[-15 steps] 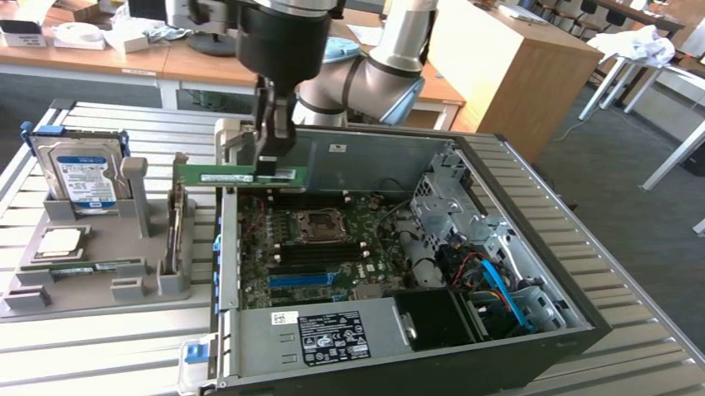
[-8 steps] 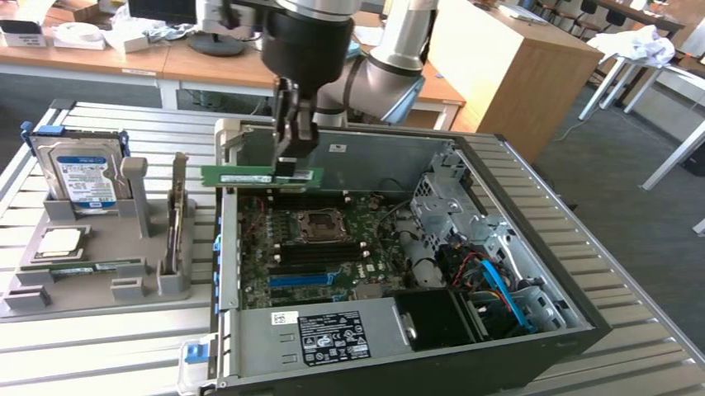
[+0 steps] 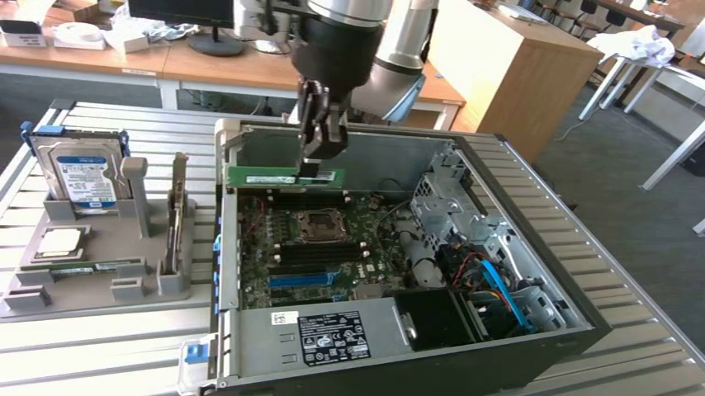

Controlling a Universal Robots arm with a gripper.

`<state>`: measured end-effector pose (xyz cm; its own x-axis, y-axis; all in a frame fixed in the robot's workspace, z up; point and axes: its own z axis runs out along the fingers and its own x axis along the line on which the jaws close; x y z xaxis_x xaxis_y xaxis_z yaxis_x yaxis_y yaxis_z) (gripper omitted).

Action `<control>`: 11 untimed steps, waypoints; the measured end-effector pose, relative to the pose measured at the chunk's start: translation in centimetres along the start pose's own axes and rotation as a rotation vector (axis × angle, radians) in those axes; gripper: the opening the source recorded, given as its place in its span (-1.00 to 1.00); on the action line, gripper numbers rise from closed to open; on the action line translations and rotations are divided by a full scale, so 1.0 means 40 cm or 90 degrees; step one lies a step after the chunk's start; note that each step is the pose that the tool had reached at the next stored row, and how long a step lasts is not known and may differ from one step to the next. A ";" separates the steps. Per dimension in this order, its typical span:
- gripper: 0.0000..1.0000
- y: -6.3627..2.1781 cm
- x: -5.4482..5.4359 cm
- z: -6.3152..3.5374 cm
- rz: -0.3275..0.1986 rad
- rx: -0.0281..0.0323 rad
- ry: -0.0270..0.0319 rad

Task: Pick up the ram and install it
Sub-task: 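Pick up the ram and move it above insertion slot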

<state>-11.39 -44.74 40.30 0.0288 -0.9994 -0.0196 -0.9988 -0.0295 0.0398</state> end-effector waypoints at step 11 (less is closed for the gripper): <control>-0.77 -0.077 0.004 -0.003 0.000 -0.0003 0.0000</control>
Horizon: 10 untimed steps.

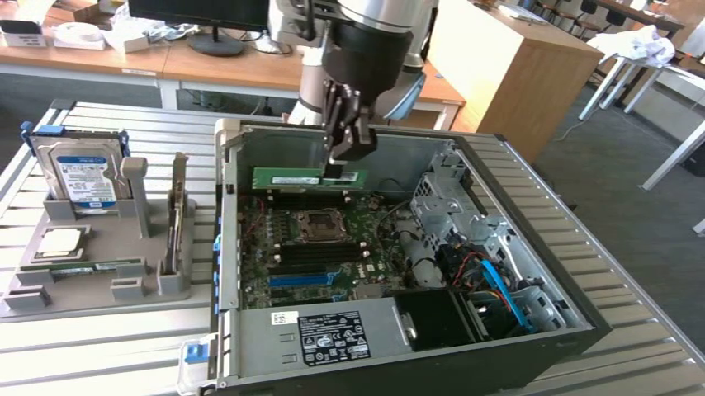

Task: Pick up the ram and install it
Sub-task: 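Pick up the ram and move it above insertion slot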

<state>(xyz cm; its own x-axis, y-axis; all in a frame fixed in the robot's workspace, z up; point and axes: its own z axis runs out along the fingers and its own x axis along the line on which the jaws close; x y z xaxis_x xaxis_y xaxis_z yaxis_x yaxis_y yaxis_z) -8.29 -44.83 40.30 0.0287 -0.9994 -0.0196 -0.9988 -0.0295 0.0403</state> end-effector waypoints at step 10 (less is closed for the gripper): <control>-0.77 -0.066 0.003 -0.003 0.000 -0.0001 0.0000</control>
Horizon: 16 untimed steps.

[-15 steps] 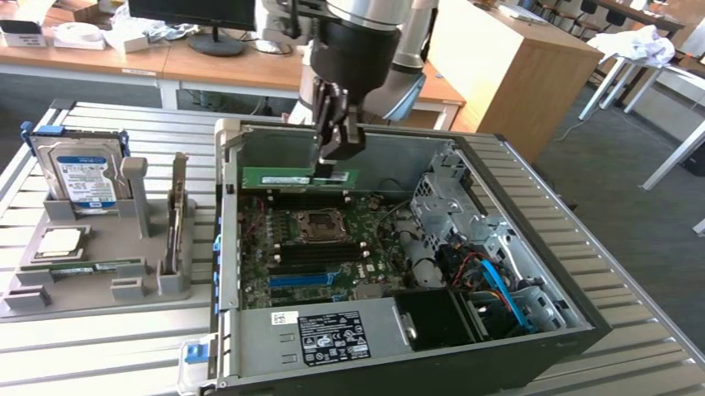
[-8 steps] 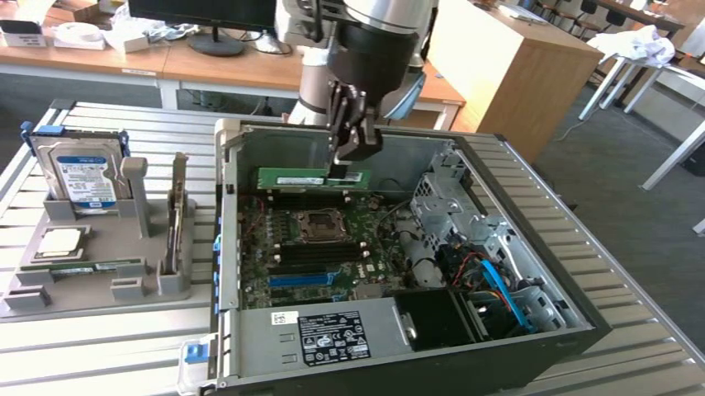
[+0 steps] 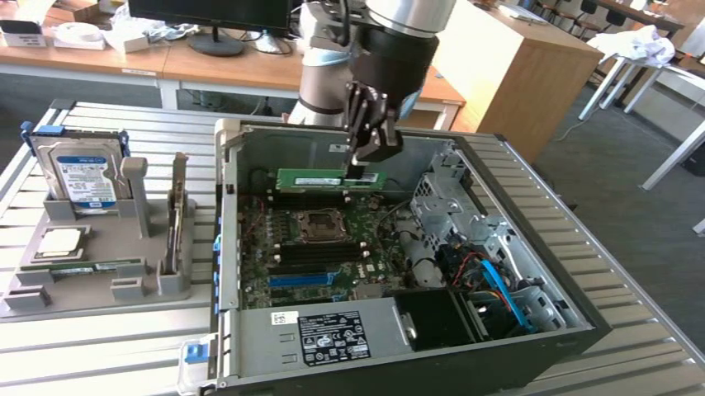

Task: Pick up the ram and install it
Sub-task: 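Pick up the ram and move it above insertion slot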

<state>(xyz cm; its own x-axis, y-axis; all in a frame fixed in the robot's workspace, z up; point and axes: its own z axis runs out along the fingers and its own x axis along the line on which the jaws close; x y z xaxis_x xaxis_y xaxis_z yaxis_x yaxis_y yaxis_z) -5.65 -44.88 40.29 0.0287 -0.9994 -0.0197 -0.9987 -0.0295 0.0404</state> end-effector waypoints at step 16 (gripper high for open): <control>-0.77 -0.036 -0.012 0.000 0.000 0.0000 0.0000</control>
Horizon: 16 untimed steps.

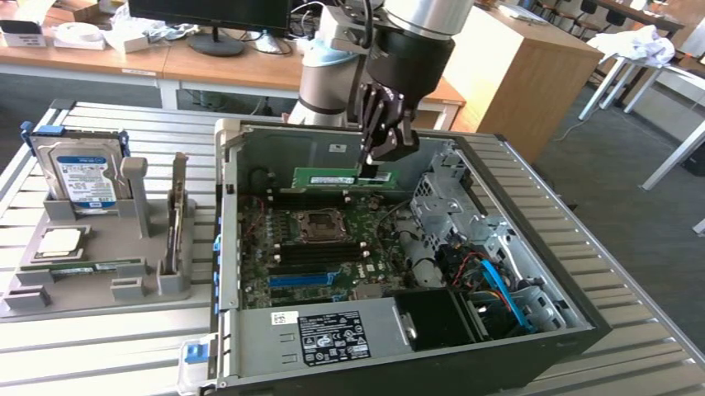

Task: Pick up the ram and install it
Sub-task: 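Pick up the ram and move it above insertion slot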

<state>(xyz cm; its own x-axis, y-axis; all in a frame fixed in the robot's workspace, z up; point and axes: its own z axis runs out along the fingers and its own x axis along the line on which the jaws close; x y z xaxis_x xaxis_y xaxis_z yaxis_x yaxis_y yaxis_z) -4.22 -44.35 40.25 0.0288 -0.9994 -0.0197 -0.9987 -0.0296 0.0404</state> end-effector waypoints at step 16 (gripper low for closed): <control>-0.77 -0.003 -0.105 0.008 0.000 0.0011 0.0000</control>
<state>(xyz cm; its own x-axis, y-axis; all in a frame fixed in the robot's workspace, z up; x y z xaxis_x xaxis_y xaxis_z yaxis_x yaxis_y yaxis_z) -4.22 -40.13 40.01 0.0288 -0.9994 -0.0197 -0.9988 -0.0296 0.0386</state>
